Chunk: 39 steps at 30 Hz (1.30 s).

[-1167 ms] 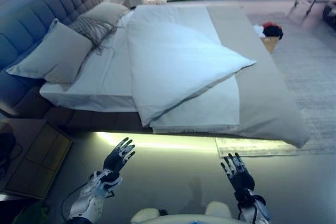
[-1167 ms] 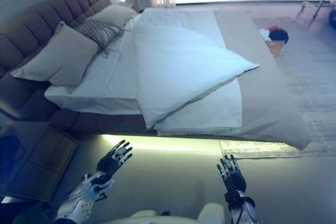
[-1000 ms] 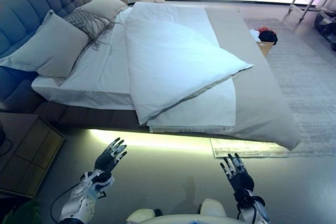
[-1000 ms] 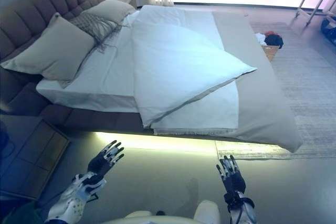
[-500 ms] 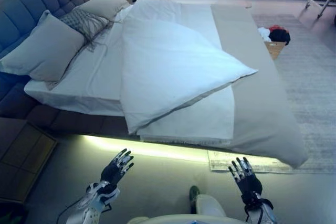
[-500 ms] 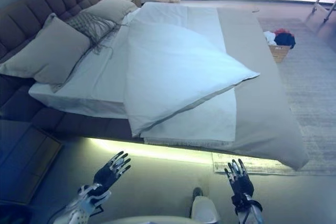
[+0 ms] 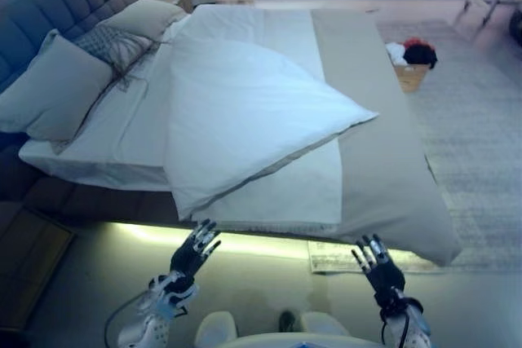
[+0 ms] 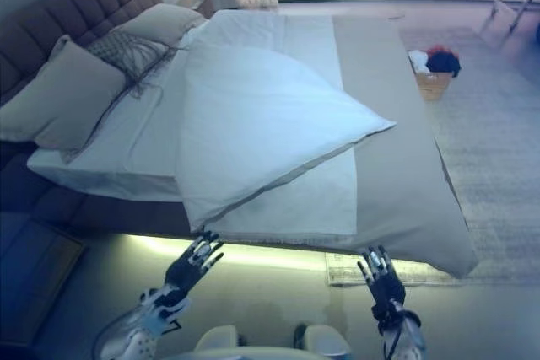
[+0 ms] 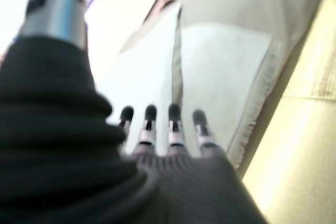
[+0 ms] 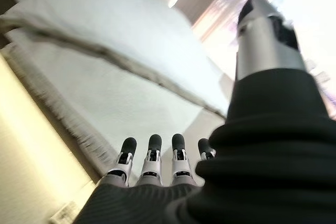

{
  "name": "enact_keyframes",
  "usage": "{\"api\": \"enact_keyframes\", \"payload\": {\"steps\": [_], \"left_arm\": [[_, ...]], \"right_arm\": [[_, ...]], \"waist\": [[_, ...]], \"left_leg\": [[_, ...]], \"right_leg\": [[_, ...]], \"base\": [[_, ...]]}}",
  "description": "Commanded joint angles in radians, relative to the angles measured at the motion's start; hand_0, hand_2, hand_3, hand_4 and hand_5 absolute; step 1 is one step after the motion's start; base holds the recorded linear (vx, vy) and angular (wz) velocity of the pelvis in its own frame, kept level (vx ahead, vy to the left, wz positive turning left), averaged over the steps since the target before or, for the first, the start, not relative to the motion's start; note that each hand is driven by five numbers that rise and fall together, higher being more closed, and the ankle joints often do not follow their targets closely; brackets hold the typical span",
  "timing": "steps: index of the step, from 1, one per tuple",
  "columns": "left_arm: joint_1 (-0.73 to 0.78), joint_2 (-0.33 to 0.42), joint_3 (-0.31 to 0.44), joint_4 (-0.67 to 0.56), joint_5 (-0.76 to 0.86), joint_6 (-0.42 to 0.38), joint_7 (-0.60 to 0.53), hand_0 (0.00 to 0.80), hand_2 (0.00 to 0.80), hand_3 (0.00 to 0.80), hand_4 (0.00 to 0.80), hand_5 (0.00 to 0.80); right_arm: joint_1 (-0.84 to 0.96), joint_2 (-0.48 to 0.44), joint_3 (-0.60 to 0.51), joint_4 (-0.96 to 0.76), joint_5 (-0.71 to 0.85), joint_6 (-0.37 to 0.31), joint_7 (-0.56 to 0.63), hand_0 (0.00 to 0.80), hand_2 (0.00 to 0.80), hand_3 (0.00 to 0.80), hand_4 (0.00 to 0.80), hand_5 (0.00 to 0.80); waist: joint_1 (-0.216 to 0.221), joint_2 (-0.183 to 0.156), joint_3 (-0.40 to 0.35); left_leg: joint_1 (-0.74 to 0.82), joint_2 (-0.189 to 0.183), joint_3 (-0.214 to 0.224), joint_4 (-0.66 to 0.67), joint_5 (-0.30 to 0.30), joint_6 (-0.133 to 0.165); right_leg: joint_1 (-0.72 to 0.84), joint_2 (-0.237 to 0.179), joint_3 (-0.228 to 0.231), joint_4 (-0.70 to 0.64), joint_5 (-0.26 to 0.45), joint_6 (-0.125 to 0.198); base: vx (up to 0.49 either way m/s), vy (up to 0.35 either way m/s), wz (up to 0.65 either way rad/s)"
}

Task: Make the bed neatly

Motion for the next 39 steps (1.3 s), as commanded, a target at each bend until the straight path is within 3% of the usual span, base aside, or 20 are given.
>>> {"api": "enact_keyframes", "payload": {"steps": [1, 6, 8, 10, 12, 14, 16, 18, 20, 24, 27, 32, 37, 39], "left_arm": [[0.022, 0.031, 0.038, -0.072, -0.017, -0.019, -0.005, 0.0, 0.0, 0.0, 0.0, 0.0], [0.045, 0.038, 0.052, -0.072, 0.002, 0.0, -0.031, 0.0, 0.0, 0.0, 0.0, 0.0], [0.044, 0.04, 0.05, -0.072, 0.009, 0.004, -0.038, 0.0, 0.0, 0.0, 0.0, 0.0], [0.041, 0.046, 0.041, -0.078, 0.011, 0.005, -0.021, 0.0, 0.0, 0.0, 0.0, 0.0], [0.032, 0.054, 0.036, -0.064, 0.021, -0.002, -0.001, 0.0, 0.0, 0.0, 0.0, 0.0], [0.021, 0.063, 0.027, -0.07, 0.021, -0.011, -0.018, 0.0, 0.0, 0.0, 0.0, 0.0], [0.025, 0.067, 0.016, -0.088, 0.032, -0.011, 0.01, 0.0, 0.0, 0.0, 0.0, 0.0], [0.015, 0.085, 0.016, -0.078, 0.034, -0.012, 0.015, 0.0, 0.0, 0.0, 0.0, 0.0], [-0.004, 0.094, 0.018, -0.064, 0.031, -0.015, 0.007, 0.0, 0.0, 0.0, 0.0, 0.0], [-0.049, 0.097, 0.007, -0.058, 0.013, -0.008, 0.03, 0.0, 0.0, 0.0, 0.0, 0.0], [-0.07, 0.09, 0.008, -0.039, 0.013, -0.012, 0.034, 0.0, 0.0, 0.0, 0.0, 0.0], [-0.055, 0.087, 0.028, -0.053, 0.004, -0.005, 0.038, 0.0, 0.0, 0.0, 0.0, 0.0], [-0.044, 0.081, 0.052, -0.062, 0.008, -0.005, 0.026, 0.0, 0.0, 0.0, 0.0, 0.0], [-0.035, 0.082, 0.061, -0.061, 0.0, -0.008, 0.025, 0.0, 0.0, 0.0, 0.0, 0.0]], "right_arm": [[0.032, -0.007, -0.007, -0.086, 0.026, -0.044, 0.036, 0.0, 0.0, 0.0, 0.0, 0.0], [0.042, 0.011, -0.003, -0.073, 0.023, -0.056, 0.036, 0.0, 0.0, 0.0, 0.0, 0.0], [0.045, 0.019, 0.0, -0.076, 0.026, -0.064, 0.027, 0.0, 0.0, 0.0, 0.0, 0.0], [0.034, 0.029, 0.025, -0.062, 0.023, -0.078, 0.006, 0.0, 0.0, 0.0, 0.0, 0.0], [0.022, 0.043, 0.027, -0.056, 0.036, -0.068, -0.011, 0.0, 0.0, 0.0, 0.0, 0.0], [0.019, 0.059, 0.035, -0.071, 0.025, -0.072, -0.013, 0.0, 0.0, 0.0, 0.0, 0.0], [0.009, 0.071, 0.048, -0.075, 0.014, -0.09, -0.025, 0.0, 0.0, 0.0, 0.0, 0.0], [0.013, 0.08, 0.046, -0.1, 0.006, -0.095, -0.045, 0.0, 0.0, 0.0, 0.0, 0.0], [0.018, 0.078, 0.044, -0.104, -0.001, -0.1, -0.034, 0.0, 0.0, 0.0, 0.0, 0.0], [0.019, 0.077, 0.035, -0.094, -0.001, -0.116, -0.04, 0.0, 0.0, 0.0, 0.0, 0.0], [0.01, 0.065, 0.012, -0.089, 0.017, -0.109, -0.026, 0.0, 0.0, 0.0, 0.0, 0.0], [-0.043, 0.068, -0.003, -0.06, 0.013, -0.093, -0.037, 0.0, 0.0, 0.0, 0.0, 0.0], [-0.042, 0.071, -0.017, -0.054, 0.001, -0.078, -0.027, 0.0, 0.0, 0.0, 0.0, 0.0], [-0.039, 0.07, -0.022, -0.046, -0.004, -0.07, -0.016, 0.0, 0.0, 0.0, 0.0, 0.0]], "waist": [[0.052, -0.008, -0.013], [0.08, 0.009, -0.04], [0.086, 0.006, -0.046], [0.099, -0.006, -0.06], [0.102, -0.023, -0.072], [0.111, -0.037, -0.092], [0.118, -0.033, -0.108], [0.101, -0.01, -0.116], [0.084, 0.004, -0.115], [0.041, 0.002, -0.091], [0.005, -0.007, -0.072], [0.001, -0.041, -0.063], [-0.011, -0.063, -0.073], [-0.013, -0.067, -0.075]], "left_leg": [[-0.102, -0.013, -0.03, -0.182, 0.293, -0.012], [-0.139, -0.031, 0.026, -0.186, 0.284, -0.01], [-0.132, -0.047, 0.037, -0.154, 0.262, 0.005], [-0.118, -0.086, 0.018, -0.128, 0.208, 0.036], [-0.113, -0.121, 0.019, -0.079, 0.174, 0.073], [-0.109, -0.156, 0.033, -0.048, 0.143, 0.12], [-0.083, -0.182, 0.033, -0.05, 0.123, 0.15], [-0.042, -0.19, 0.037, -0.044, 0.087, 0.179], [-0.007, -0.187, 0.048, -0.034, 0.058, 0.191], [0.066, -0.196, 0.049, -0.047, 0.043, 0.182], [0.134, -0.199, 0.029, -0.05, -0.003, 0.175], [0.195, -0.207, 0.003, -0.058, -0.049, 0.151], [0.22, -0.192, 0.0, -0.056, -0.098, 0.138], [0.229, -0.183, 0.011, -0.057, -0.114, 0.137]], "right_leg": [[0.192, -0.028, 0.045, -0.108, 0.026, 0.161], [0.252, -0.04, 0.027, -0.09, -0.043, 0.166], [0.273, -0.056, 0.02, -0.077, -0.06, 0.175], [0.283, -0.086, 0.016, -0.052, -0.06, 0.195], [0.278, -0.127, 0.006, 0.004, -0.009, 0.232], [0.268, -0.171, -0.007, 0.115, 0.09, 0.265], [0.242, -0.196, -0.01, 0.242, 0.157, 0.268], [0.154, -0.185, -0.001, 0.44, 0.235, 0.268], [0.073, -0.194, -0.023, 0.512, 0.247, 0.254], [-0.014, -0.208, -0.087, 0.382, 0.196, 0.225], [-0.071, -0.225, -0.102, 0.207, 0.216, 0.223], [-0.07, -0.261, -0.091, 0.004, 0.304, 0.263], [-0.084, -0.266, -0.052, -0.132, 0.354, 0.293], [-0.091, -0.269, -0.063, -0.16, 0.371, 0.305]], "base": [[0.392, 0.006, -0.32], [0.389, 0.041, -0.22], [0.362, 0.081, -0.18], [0.4, 0.12, -0.31], [0.327, 0.156, -0.49], [0.292, 0.202, -0.35], [0.3, 0.247, 0.02], [0.253, 0.266, 0.09], [0.197, 0.203, 0.37], [0.165, 0.027, 0.22], [0.142, -0.068, 0.13], [0.144, -0.094, 0.1], [0.155, -0.093, 0.03], [0.152, -0.081, 0.0]]}}
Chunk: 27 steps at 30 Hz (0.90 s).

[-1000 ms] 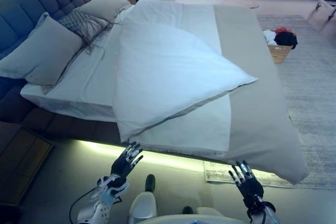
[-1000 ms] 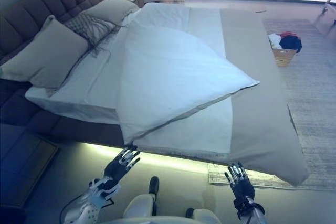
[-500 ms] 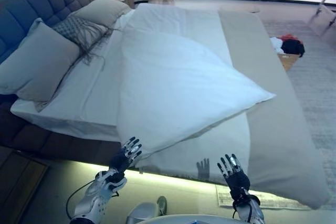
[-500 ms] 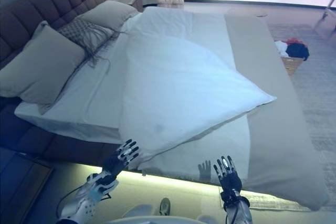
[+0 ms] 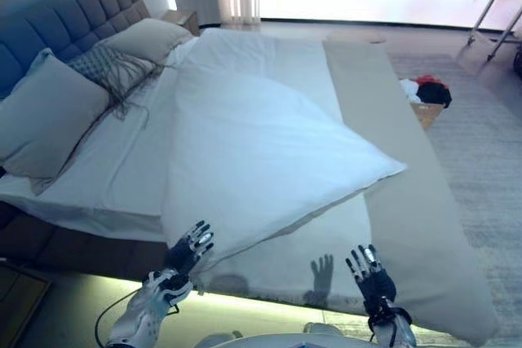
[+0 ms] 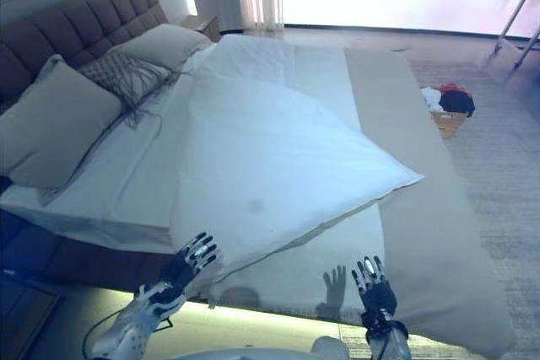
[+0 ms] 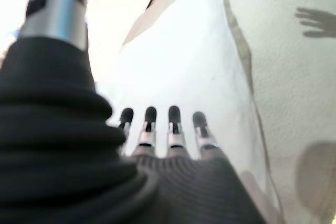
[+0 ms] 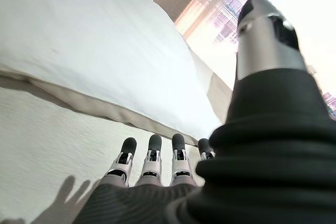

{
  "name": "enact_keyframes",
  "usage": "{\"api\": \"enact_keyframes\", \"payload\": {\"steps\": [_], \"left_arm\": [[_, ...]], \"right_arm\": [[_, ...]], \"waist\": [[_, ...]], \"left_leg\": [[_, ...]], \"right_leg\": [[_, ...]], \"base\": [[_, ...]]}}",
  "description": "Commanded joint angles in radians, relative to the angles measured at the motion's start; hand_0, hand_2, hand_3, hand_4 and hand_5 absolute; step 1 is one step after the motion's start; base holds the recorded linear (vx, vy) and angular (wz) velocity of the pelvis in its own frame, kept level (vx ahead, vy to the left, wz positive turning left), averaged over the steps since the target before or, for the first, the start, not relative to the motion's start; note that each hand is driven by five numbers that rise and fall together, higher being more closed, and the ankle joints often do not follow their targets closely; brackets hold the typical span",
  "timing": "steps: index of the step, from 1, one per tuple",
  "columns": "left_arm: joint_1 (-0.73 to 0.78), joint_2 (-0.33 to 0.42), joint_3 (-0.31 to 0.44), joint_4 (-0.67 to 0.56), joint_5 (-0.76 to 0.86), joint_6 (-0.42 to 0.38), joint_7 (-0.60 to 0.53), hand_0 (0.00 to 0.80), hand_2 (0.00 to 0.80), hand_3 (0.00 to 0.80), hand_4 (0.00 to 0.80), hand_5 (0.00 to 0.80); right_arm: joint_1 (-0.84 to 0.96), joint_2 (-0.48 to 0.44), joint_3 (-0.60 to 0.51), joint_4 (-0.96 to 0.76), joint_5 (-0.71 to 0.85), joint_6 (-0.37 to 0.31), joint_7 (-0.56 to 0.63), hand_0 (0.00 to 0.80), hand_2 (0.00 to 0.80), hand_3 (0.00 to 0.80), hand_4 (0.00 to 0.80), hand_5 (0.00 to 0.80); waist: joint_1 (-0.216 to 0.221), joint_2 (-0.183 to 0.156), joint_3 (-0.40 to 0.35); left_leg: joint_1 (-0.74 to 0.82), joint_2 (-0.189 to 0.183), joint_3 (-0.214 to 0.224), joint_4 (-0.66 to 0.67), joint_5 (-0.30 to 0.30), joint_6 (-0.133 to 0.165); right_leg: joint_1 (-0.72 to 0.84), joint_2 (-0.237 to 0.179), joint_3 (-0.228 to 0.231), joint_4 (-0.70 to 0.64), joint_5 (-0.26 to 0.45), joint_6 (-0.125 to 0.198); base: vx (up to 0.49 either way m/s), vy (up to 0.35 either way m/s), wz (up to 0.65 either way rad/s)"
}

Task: Make the bed neatly

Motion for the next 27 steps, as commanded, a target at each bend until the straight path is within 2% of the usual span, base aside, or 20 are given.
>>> {"api": "enact_keyframes", "payload": {"steps": [1, 4, 8, 11, 14, 17, 18, 19, 22, 23, 25, 26, 27], "left_arm": [[-0.043, 0.024, 0.065, -0.062, -0.021, -0.045, -0.017, 0.0, 0.0, 0.0, 0.0, 0.0], [-0.032, 0.025, 0.072, -0.057, -0.018, -0.053, -0.029, 0.0, 0.0, 0.0, 0.0, 0.0], [-0.026, 0.024, 0.078, -0.06, -0.02, -0.071, -0.032, 0.0, 0.0, 0.0, 0.0, 0.0], [-0.029, 0.022, 0.077, -0.056, -0.04, -0.073, -0.022, 0.0, 0.0, 0.0, 0.0, 0.0], [-0.03, 0.016, 0.075, -0.041, -0.03, -0.076, -0.026, 0.0, 0.0, 0.0, 0.0, 0.0], [-0.044, 0.01, 0.064, -0.027, -0.033, -0.076, -0.018, 0.0, 0.0, 0.0, 0.0, 0.0], [-0.044, 0.002, 0.062, -0.02, -0.036, -0.074, -0.015, 0.0, 0.0, 0.0, 0.0, 0.0], [-0.041, -0.005, 0.061, -0.016, -0.042, -0.068, -0.015, 0.0, 0.0, 0.0, 0.0, 0.0], [-0.036, -0.025, 0.048, -0.016, -0.048, -0.066, 0.0, 0.0, 0.0, 0.0, 0.0, 0.0], [-0.042, -0.03, 0.048, -0.006, -0.053, -0.062, 0.007, 0.0, 0.0, 0.0, 0.0, 0.0], [-0.054, -0.04, 0.059, 0.014, -0.042, -0.047, 0.003, 0.0, 0.0, 0.0, 0.0, 0.0], [-0.06, -0.044, 0.067, 0.032, -0.026, -0.044, -0.016, 0.0, 0.0, 0.0, 0.0, 0.0], [-0.062, -0.045, 0.073, 0.043, -0.009, -0.041, -0.021, 0.0, 0.0, 0.0, 0.0, 0.0]], "right_arm": [[-0.037, 0.009, -0.015, -0.048, -0.005, -0.005, 0.038, 0.0, 0.0, 0.0, 0.0, 0.0], [-0.027, 0.0, -0.025, -0.044, -0.002, 0.009, 0.046, 0.0, 0.0, 0.0, 0.0, 0.0], [-0.026, -0.012, -0.036, -0.02, -0.002, 0.023, 0.04, 0.0, 0.0, 0.0, 0.0, 0.0], [-0.042, -0.025, -0.046, 0.009, 0.017, 0.026, 0.034, 0.0, 0.0, 0.0, 0.0, 0.0], [-0.058, -0.044, -0.048, 0.026, 0.045, 0.033, 0.025, 0.0, 0.0, 0.0, 0.0, 0.0], [-0.099, -0.077, -0.029, 0.046, 0.031, 0.056, 0.017, 0.0, 0.0, 0.0, 0.0, 0.0], [-0.117, -0.086, -0.02, 0.059, 0.027, 0.06, 0.009, 0.0, 0.0, 0.0, 0.0, 0.0], [-0.13, -0.091, -0.018, 0.067, 0.035, 0.066, 0.012, 0.0, 0.0, 0.0, 0.0, 0.0], [-0.166, -0.087, -0.004, 0.076, 0.043, 0.054, 0.005, 0.0, 0.0, 0.0, 0.0, 0.0], [-0.177, -0.085, -0.002, 0.074, 0.037, 0.047, -0.007, 0.0, 0.0, 0.0, 0.0, 0.0], [-0.181, -0.081, -0.004, 0.065, 0.04, 0.032, -0.03, 0.0, 0.0, 0.0, 0.0, 0.0], [-0.179, -0.077, -0.01, 0.072, 0.048, 0.018, -0.028, 0.0, 0.0, 0.0, 0.0, 0.0], [-0.178, -0.072, -0.015, 0.089, 0.055, 0.009, -0.029, 0.0, 0.0, 0.0, 0.0, 0.0]], "waist": [[-0.016, -0.044, 0.013], [-0.02, -0.051, 0.009], [-0.021, -0.056, 0.002], [-0.022, -0.062, -0.005], [-0.027, -0.054, -0.008], [-0.016, -0.056, 0.014], [-0.007, -0.056, 0.026], [0.004, -0.051, 0.038], [0.037, -0.018, 0.061], [0.049, -0.002, 0.064], [0.069, 0.013, 0.07], [0.071, 0.01, 0.067], [0.072, 0.004, 0.059]], "left_leg": [[0.022, -0.089, 0.011, 0.04, -0.06, 0.057], [0.023, -0.072, 0.027, 0.052, -0.074, 0.055], [0.021, -0.044, 0.063, 0.08, -0.087, 0.047], [0.017, -0.022, 0.068, 0.113, -0.078, 0.029], [0.014, 0.011, 0.056, 0.179, -0.041, -0.001], [-0.068, 0.027, 0.022, 0.414, 0.062, -0.032], [-0.122, 0.028, 0.008, 0.502, 0.115, -0.04], [-0.157, 0.038, -0.001, 0.516, 0.149, -0.047], [-0.147, 0.091, -0.038, 0.33, 0.195, -0.065], [-0.149, 0.105, -0.059, 0.228, 0.211, -0.072], [-0.174, 0.11, -0.08, 0.143, 0.245, -0.087], [-0.177, 0.102, -0.068, 0.135, 0.206, -0.088], [-0.166, 0.09, -0.044, 0.115, 0.14, -0.083]], "right_leg": [[-0.048, -0.08, 0.036, -0.176, 0.328, 0.118], [-0.055, -0.078, 0.03, -0.179, 0.327, 0.122], [-0.037, -0.064, 0.005, -0.176, 0.277, 0.118], [-0.021, -0.041, 0.006, -0.184, 0.256, 0.109], [-0.012, -0.008, 0.013, -0.153, 0.202, 0.077], [0.019, 0.015, 0.009, -0.133, 0.157, 0.019], [0.035, 0.021, 0.012, -0.129, 0.149, 0.0], [0.052, 0.026, 0.011, -0.129, 0.143, -0.007], [0.1, 0.028, 0.007, -0.133, 0.116, 0.006], [0.115, 0.027, 0.011, -0.139, 0.107, 0.013], [0.142, 0.013, 0.018, -0.144, 0.088, 0.024], [0.152, -0.012, 0.013, -0.141, 0.081, 0.035], [0.156, -0.041, 0.004, -0.137, 0.08, 0.049]], "base": [[0.146, -0.089, -0.03], [0.138, -0.098, 0.02], [0.128, -0.134, 0.15], [0.109, -0.181, 0.33], [0.072, -0.153, 0.12], [0.043, -0.116, 0.06], [0.061, -0.023, 0.06], [0.086, 0.068, -0.01], [0.16, 0.226, -0.2], [0.211, 0.318, -0.21], [0.202, 0.292, -0.2], [0.195, 0.23, 0.02], [0.212, 0.221, 0.21]]}}
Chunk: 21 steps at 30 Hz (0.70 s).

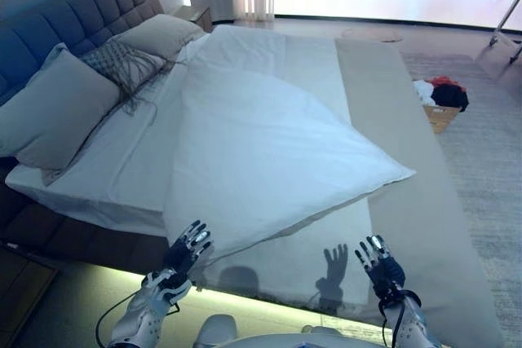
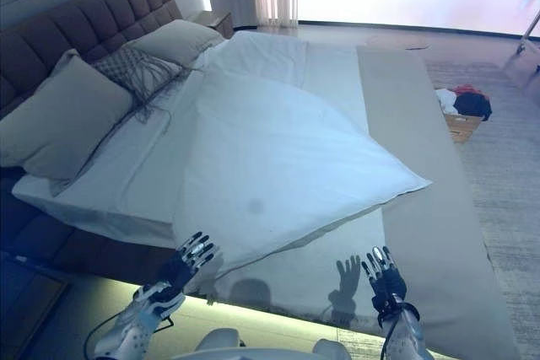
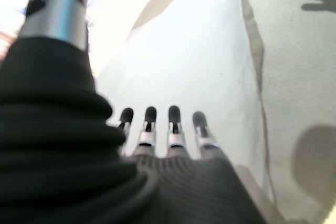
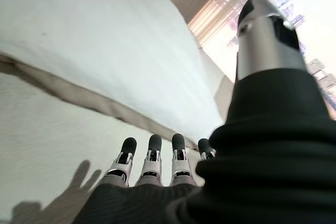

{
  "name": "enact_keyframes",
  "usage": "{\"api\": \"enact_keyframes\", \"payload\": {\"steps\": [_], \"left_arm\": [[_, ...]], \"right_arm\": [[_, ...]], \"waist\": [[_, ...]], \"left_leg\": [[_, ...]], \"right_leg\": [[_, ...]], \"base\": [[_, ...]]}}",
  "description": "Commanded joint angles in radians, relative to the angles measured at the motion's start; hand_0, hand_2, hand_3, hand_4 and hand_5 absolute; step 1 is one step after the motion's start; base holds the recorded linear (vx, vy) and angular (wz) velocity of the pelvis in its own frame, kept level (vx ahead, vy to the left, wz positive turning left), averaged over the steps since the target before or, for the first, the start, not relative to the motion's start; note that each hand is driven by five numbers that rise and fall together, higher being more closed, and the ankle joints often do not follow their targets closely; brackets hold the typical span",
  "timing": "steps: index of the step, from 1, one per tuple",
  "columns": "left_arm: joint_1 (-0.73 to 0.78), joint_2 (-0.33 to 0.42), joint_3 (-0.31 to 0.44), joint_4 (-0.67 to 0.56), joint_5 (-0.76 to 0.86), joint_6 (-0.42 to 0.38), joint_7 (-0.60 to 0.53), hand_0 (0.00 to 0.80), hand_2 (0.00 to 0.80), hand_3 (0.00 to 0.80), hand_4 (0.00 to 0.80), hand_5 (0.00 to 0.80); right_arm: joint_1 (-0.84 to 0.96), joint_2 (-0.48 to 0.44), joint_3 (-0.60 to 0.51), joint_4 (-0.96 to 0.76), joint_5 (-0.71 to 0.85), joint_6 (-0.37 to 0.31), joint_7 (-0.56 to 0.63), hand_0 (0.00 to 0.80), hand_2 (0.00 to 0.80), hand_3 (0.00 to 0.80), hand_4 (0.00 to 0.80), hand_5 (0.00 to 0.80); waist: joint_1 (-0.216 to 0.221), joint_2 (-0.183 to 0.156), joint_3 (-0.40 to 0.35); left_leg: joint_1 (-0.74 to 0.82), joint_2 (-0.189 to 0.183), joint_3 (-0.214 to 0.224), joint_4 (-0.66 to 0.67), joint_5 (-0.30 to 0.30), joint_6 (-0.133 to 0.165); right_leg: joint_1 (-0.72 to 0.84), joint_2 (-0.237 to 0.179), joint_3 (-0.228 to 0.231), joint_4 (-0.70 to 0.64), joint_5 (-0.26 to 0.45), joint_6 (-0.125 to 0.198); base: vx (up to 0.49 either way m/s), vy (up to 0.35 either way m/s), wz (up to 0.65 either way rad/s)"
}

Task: Make the bed neatly

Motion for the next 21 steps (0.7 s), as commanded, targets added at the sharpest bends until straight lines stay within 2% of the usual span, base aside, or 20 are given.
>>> {"api": "enact_keyframes", "payload": {"steps": [1, 3, 6, 8, 10, 11, 13, 15, 16, 17, 19, 21], "left_arm": [[-0.018, -0.003, 0.045, -0.024, 0.015, -0.023, -0.016, 0.0, 0.0, 0.0, 0.0, 0.0], [0.006, 0.013, 0.063, -0.058, 0.022, -0.024, -0.028, 0.0, 0.0, 0.0, 0.0, 0.0], [0.029, 0.041, 0.082, -0.075, 0.014, -0.015, -0.024, 0.0, 0.0, 0.0, 0.0, 0.0], [0.028, 0.05, 0.089, -0.057, 0.02, -0.027, -0.031, 0.0, 0.0, 0.0, 0.0, 0.0], [0.021, 0.061, 0.092, -0.04, 0.012, -0.035, -0.035, 0.0, 0.0, 0.0, 0.0, 0.0], [0.018, 0.067, 0.09, -0.038, 0.002, -0.037, -0.029, 0.0, 0.0, 0.0, 0.0, 0.0], [0.0, 0.077, 0.087, -0.04, -0.028, -0.034, -0.007, 0.0, 0.0, 0.0, 0.0, 0.0], [-0.042, 0.087, 0.075, -0.028, -0.052, -0.043, 0.015, 0.0, 0.0, 0.0, 0.0, 0.0], [-0.057, 0.09, 0.077, -0.027, -0.056, -0.039, 0.015, 0.0, 0.0, 0.0, 0.0, 0.0], [-0.067, 0.092, 0.082, -0.027, -0.056, -0.026, 0.005, 0.0, 0.0, 0.0, 0.0, 0.0], [-0.074, 0.088, 0.083, -0.036, -0.047, 0.002, 0.008, 0.0, 0.0, 0.0, 0.0, 0.0], [-0.062, 0.091, 0.081, -0.058, -0.015, 0.028, -0.016, 0.0, 0.0, 0.0, 0.0, 0.0]], "right_arm": [[-0.03, 0.007, -0.039, -0.041, 0.032, -0.053, 0.001, 0.0, 0.0, 0.0, 0.0, 0.0], [0.006, 0.028, -0.067, -0.057, 0.045, -0.046, 0.018, 0.0, 0.0, 0.0, 0.0, 0.0], [0.04, 0.059, -0.098, -0.034, 0.038, -0.065, 0.026, 0.0, 0.0, 0.0, 0.0, 0.0], [0.057, 0.075, -0.106, -0.014, 0.024, -0.082, 0.041, 0.0, 0.0, 0.0, 0.0, 0.0], [0.068, 0.075, -0.115, 0.004, 0.013, -0.087, 0.05, 0.0, 0.0, 0.0, 0.0, 0.0], [0.068, 0.073, -0.12, 0.017, 0.009, -0.087, 0.055, 0.0, 0.0, 0.0, 0.0, 0.0], [0.062, 0.06, -0.14, 0.053, 0.003, -0.081, 0.055, 0.0, 0.0, 0.0, 0.0, 0.0], [0.014, 0.035, -0.177, 0.14, 0.018, -0.059, 0.083, 0.0, 0.0, 0.0, 0.0, 0.0], [-0.008, 0.03, -0.186, 0.163, 0.024, -0.047, 0.078, 0.0, 0.0, 0.0, 0.0, 0.0], [-0.024, 0.019, -0.204, 0.204, 0.043, -0.029, 0.087, 0.0, 0.0, 0.0, 0.0, 0.0], [-0.04, 0.015, -0.227, 0.266, 0.077, 0.013, 0.134, 0.0, 0.0, 0.0, 0.0, 0.0], [-0.02, 0.01, -0.245, 0.283, 0.128, 0.041, 0.175, 0.0, 0.0, 0.0, 0.0, 0.0]], "waist": [[0.04, -0.013, -0.013], [0.036, -0.011, -0.026], [0.042, -0.005, -0.047], [0.033, 0.001, -0.05], [0.019, 0.007, -0.045], [0.014, 0.006, -0.041], [-0.006, -0.004, -0.031], [-0.027, -0.034, -0.017], [-0.03, -0.042, -0.009], [-0.028, -0.041, -0.005], [-0.018, -0.044, -0.001], [-0.005, -0.061, 0.008]], "left_leg": [[0.015, -0.016, 0.015, -0.178, 0.133, -0.019], [0.034, -0.037, 0.025, -0.179, 0.106, -0.002], [0.033, -0.076, 0.014, -0.163, 0.086, 0.037], [0.051, -0.104, 0.019, -0.161, 0.068, 0.079], [0.07, -0.109, 0.034, -0.167, 0.06, 0.093], [0.079, -0.107, 0.039, -0.17, 0.059, 0.09], [0.093, -0.094, 0.057, -0.168, 0.046, 0.069], [0.099, -0.083, 0.089, -0.156, 0.003, 0.05], [0.1, -0.074, 0.1, -0.148, -0.014, 0.045], [0.098, -0.05, 0.104, -0.149, -0.015, 0.041], [0.095, -0.005, 0.106, -0.14, -0.003, 0.024], [0.071, 0.051, 0.093, -0.078, -0.004, -0.002]], "right_leg": [[0.075, -0.069, 0.018, -0.035, 0.071, 0.088], [0.065, -0.099, 0.011, -0.01, 0.069, 0.101], [0.043, -0.122, 0.008, 0.069, 0.053, 0.096], [-0.018, -0.145, 0.01, 0.219, 0.107, 0.089], [-0.064, -0.139, 0.021, 0.286, 0.125, 0.08], [-0.068, -0.134, 0.019, 0.266, 0.125, 0.077], [-0.063, -0.117, 0.017, 0.128, 0.122, 0.078], [-0.082, -0.114, 0.039, -0.046, 0.204, 0.117], [-0.095, -0.115, 0.048, -0.073, 0.236, 0.128], [-0.091, -0.107, 0.059, -0.075, 0.217, 0.136], [-0.073, -0.092, 0.05, -0.059, 0.193, 0.144], [-0.055, -0.074, 0.039, -0.051, 0.17, 0.131]], "base": [[0.207, 0.201, 0.2], [0.195, 0.175, 0.06], [0.161, 0.125, 0.13], [0.159, 0.12, 0.03], [0.146, 0.035, -0.13], [0.181, -0.13, -0.25], [0.19, -0.274, -0.3], [0.123, -0.406, -0.4], [0.097, -0.377, -0.37], [0.115, -0.339, -0.34], [0.141, -0.327, -0.18], [0.18, -0.383, 0.09]]}}
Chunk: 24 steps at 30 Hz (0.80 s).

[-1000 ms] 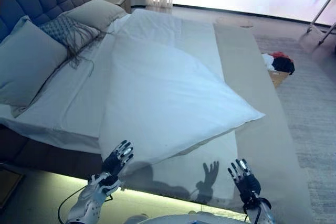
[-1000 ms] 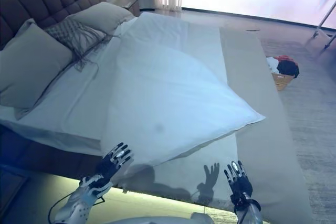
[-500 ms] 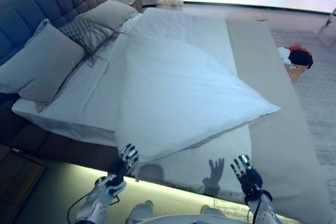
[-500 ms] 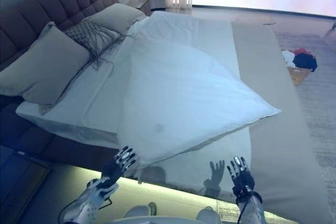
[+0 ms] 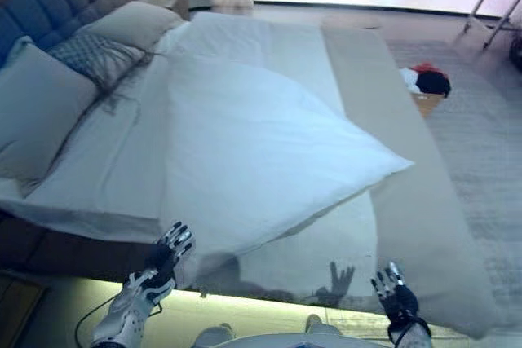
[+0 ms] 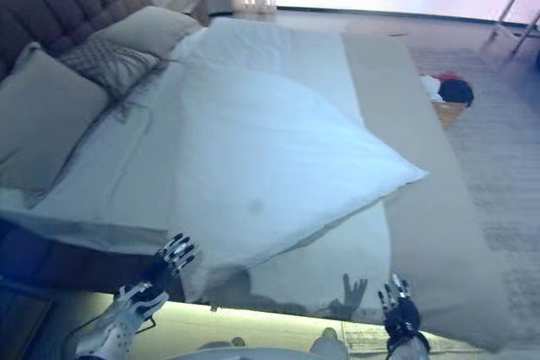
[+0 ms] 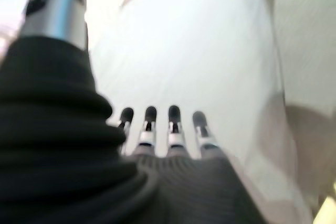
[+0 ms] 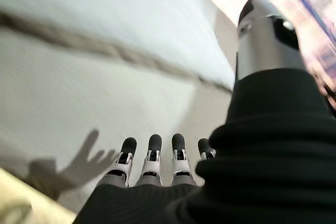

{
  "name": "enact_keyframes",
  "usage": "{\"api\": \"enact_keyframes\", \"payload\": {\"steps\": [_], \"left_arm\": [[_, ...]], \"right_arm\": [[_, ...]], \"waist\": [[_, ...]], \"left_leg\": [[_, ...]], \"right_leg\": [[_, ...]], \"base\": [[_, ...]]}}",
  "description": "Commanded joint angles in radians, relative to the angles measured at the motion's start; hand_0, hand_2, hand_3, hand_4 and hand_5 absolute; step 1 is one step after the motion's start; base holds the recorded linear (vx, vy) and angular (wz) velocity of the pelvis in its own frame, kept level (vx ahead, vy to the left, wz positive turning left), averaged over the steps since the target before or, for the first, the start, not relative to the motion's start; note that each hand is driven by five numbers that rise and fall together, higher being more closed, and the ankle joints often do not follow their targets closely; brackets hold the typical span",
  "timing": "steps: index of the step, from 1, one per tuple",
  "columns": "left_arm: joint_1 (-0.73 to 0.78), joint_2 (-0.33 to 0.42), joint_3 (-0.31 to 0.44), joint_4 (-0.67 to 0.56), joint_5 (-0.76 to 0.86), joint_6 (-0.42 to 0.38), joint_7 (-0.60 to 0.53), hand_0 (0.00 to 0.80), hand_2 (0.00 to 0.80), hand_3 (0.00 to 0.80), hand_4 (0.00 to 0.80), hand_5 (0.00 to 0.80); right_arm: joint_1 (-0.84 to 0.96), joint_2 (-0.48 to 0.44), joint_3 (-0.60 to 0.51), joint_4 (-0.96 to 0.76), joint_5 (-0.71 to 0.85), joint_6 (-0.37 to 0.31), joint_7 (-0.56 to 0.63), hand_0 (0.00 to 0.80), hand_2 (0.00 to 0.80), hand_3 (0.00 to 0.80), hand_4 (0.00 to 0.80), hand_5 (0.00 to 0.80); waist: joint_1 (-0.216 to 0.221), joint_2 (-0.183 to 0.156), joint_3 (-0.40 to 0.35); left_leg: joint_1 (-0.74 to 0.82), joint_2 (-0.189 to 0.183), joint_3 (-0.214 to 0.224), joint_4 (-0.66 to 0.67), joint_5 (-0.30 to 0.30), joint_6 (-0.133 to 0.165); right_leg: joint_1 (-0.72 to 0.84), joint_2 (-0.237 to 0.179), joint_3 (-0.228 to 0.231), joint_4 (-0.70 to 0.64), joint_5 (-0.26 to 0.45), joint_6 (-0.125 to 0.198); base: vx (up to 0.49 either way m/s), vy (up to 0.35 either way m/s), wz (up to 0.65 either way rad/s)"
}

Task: Make the bed neatly

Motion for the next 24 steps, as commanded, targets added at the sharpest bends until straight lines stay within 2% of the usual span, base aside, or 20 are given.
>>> {"api": "enact_keyframes", "payload": {"steps": [1, 3, 6, 7, 8, 9, 10, 13, 16, 17, 20, 24], "left_arm": [[-0.039, 0.033, 0.031, -0.088, -0.002, 0.012, -0.035, 0.0, 0.0, 0.0, 0.0, 0.0], [-0.006, 0.039, 0.029, -0.095, 0.001, 0.017, -0.047, 0.0, 0.0, 0.0, 0.0, 0.0], [-0.002, 0.04, -0.003, -0.095, -0.007, 0.004, -0.062, 0.0, 0.0, 0.0, 0.0, 0.0], [-0.047, 0.049, -0.037, -0.076, -0.039, -0.03, -0.068, 0.0, 0.0, 0.0, 0.0, 0.0], [-0.072, 0.048, -0.05, -0.061, -0.047, -0.042, -0.068, 0.0, 0.0, 0.0, 0.0, 0.0], [-0.12, 0.051, -0.075, -0.037, -0.064, -0.06, -0.063, 0.0, 0.0, 0.0, 0.0, 0.0], [-0.144, 0.052, -0.086, -0.027, -0.071, -0.065, -0.051, 0.0, 0.0, 0.0, 0.0, 0.0], [-0.22, 0.088, -0.118, -0.032, -0.108, -0.094, -0.015, 0.0, 0.0, 0.0, 0.0, 0.0], [-0.246, 0.127, -0.119, -0.088, -0.143, -0.096, 0.024, 0.0, 0.0, 0.0, 0.0, 0.0], [-0.243, 0.144, -0.107, -0.104, -0.151, -0.096, 0.022, 0.0, 0.0, 0.0, 0.0, 0.0], [-0.237, 0.174, -0.099, -0.127, -0.168, -0.086, 0.037, 0.0, 0.0, 0.0, 0.0, 0.0], [-0.23, 0.186, -0.084, -0.136, -0.17, -0.076, 0.026, 0.0, 0.0, 0.0, 0.0, 0.0]], "right_arm": [[-0.033, -0.017, -0.037, -0.013, 0.081, 0.041, 0.099, 0.0, 0.0, 0.0, 0.0, 0.0], [-0.051, -0.034, -0.057, 0.024, 0.105, 0.05, 0.123, 0.0, 0.0, 0.0, 0.0, 0.0], [-0.094, -0.059, -0.066, 0.025, 0.189, 0.064, 0.157, 0.0, 0.0, 0.0, 0.0, 0.0], [-0.16, -0.091, -0.058, 0.031, 0.247, 0.053, 0.166, 0.0, 0.0, 0.0, 0.0, 0.0], [-0.185, -0.103, -0.058, 0.039, 0.265, 0.051, 0.169, 0.0, 0.0, 0.0, 0.0, 0.0], [-0.249, -0.137, -0.062, 0.085, 0.295, 0.054, 0.174, 0.0, 0.0, 0.0, 0.0, 0.0], [-0.278, -0.147, -0.066, 0.106, 0.309, 0.055, 0.177, 0.0, 0.0, 0.0, 0.0, 0.0], [-0.357, -0.177, -0.092, 0.162, 0.395, 0.069, 0.222, 0.0, 0.0, 0.0, 0.0, 0.0], [-0.403, -0.197, -0.101, 0.169, 0.479, 0.056, 0.24, 0.0, 0.0, 0.0, 0.0, 0.0], [-0.417, -0.217, -0.115, 0.166, 0.513, 0.064, 0.249, 0.0, 0.0, 0.0, 0.0, 0.0], [-0.445, -0.26, -0.136, 0.174, 0.563, 0.092, 0.266, 0.0, 0.0, 0.0, 0.0, 0.0], [-0.468, -0.295, -0.147, 0.176, 0.603, 0.122, 0.277, 0.0, 0.0, 0.0, 0.0, 0.0]], "waist": [[0.027, -0.04, 0.051], [0.05, -0.031, 0.065], [0.079, 0.009, 0.099], [0.104, 0.038, 0.144], [0.103, 0.045, 0.153], [0.099, 0.052, 0.172], [0.099, 0.056, 0.179], [0.118, 0.062, 0.239], [0.13, 0.058, 0.275], [0.134, 0.061, 0.293], [0.136, 0.064, 0.314], [0.149, 0.058, 0.32]], "left_leg": [[-0.051, 0.073, -0.009, 0.173, -0.023, 0.004], [-0.097, 0.1, -0.029, 0.259, 0.031, -0.016], [-0.158, 0.101, -0.032, 0.192, 0.092, -0.036], [-0.246, 0.083, -0.078, 0.168, 0.176, -0.045], [-0.276, 0.076, -0.094, 0.174, 0.189, -0.046], [-0.291, 0.067, -0.062, 0.158, 0.14, -0.034], [-0.301, 0.066, -0.054, 0.153, 0.129, -0.031], [-0.395, 0.049, -0.049, 0.185, 0.121, -0.046], [-0.475, 0.024, -0.071, 0.245, 0.11, -0.044], [-0.517, 0.022, -0.08, 0.307, 0.08, -0.043], [-0.592, 0.032, -0.082, 0.414, 0.039, -0.042], [-0.67, 0.034, -0.079, 0.523, -0.014, -0.024]], "right_leg": [[-0.023, -0.041, 0.017, 0.006, 0.082, 0.059], [0.001, -0.015, -0.002, 0.007, 0.061, 0.036], [0.004, -0.006, -0.038, 0.005, 0.053, 0.028], [-0.015, -0.006, -0.044, 0.007, 0.04, 0.021], [-0.031, -0.009, -0.051, 0.013, 0.035, 0.019], [-0.072, -0.037, -0.075, 0.033, 0.035, 0.023], [-0.096, -0.048, -0.081, 0.048, 0.033, 0.026], [-0.175, -0.094, -0.128, 0.087, 0.056, 0.047], [-0.233, -0.117, -0.136, 0.12, 0.063, 0.054], [-0.274, -0.122, -0.127, 0.17, 0.042, 0.052], [-0.344, -0.131, -0.123, 0.273, 0.004, 0.039], [-0.435, -0.145, -0.133, 0.403, -0.042, 0.018]], "base": [[0.177, -0.336, 0.23], [0.135, -0.179, 0.29], [-0.04, 0.071, 0.18], [-0.23, 0.186, 0.34], [-0.329, 0.204, 0.35], [-0.238, 0.122, 0.18], [-0.241, 0.11, 0.05], [-0.162, 0.007, 0.19], [-0.114, -0.052, -0.03], [-0.056, -0.035, 0.07], [-0.021, -0.059, 0.12], [0.005, -0.054, 0.14]]}}
